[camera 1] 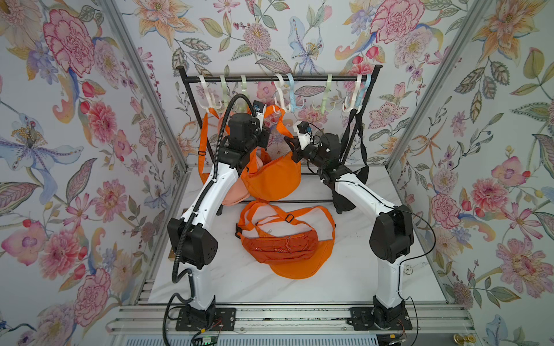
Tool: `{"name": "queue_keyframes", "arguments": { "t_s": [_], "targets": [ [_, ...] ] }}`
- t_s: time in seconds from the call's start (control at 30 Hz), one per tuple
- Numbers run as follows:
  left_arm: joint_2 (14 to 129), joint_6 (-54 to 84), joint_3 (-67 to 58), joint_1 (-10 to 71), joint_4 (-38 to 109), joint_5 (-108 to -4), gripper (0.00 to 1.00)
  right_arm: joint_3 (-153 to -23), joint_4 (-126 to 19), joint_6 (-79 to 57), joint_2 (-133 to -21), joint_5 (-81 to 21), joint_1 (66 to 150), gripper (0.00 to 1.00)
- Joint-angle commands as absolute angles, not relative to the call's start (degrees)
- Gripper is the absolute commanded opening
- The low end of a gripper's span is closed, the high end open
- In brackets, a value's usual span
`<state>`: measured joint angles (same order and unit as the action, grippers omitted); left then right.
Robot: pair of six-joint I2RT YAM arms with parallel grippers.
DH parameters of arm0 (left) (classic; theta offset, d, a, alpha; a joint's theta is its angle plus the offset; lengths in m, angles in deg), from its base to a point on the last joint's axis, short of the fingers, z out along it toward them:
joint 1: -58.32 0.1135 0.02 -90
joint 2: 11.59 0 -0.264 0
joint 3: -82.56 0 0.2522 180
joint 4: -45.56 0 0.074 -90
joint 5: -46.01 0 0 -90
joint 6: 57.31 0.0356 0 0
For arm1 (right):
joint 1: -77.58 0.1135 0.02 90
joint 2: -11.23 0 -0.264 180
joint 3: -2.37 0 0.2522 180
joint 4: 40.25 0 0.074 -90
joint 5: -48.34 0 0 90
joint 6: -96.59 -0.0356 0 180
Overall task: Take the bag off the hook
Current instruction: Pick up the bag from the hook.
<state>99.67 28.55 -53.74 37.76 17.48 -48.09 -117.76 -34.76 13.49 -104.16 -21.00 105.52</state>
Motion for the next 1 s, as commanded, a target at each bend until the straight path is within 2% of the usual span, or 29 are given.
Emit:
{"name": "queue_keyframes", "arguments": {
  "t_s": [0.0, 0.3, 0.97],
  "targets": [
    [101.10, 27.29, -57.67, 38.28, 16.89, -47.69, 0.00, -117.15, -33.36, 13.80, -101.50, -22.45, 105.62, 0.00],
    [105.23, 27.72, -67.84, 38.28, 13.89, -46.30, 0.00, -119.67, -36.49, 12.83, -100.18, -23.56, 105.62, 0.00],
    [96.85, 27.31, -63.07, 38.47, 20.04, -45.01, 0.00, -113.58, -35.56, 9.40, -89.97, -22.98, 106.23, 0.00]
  ]
}}
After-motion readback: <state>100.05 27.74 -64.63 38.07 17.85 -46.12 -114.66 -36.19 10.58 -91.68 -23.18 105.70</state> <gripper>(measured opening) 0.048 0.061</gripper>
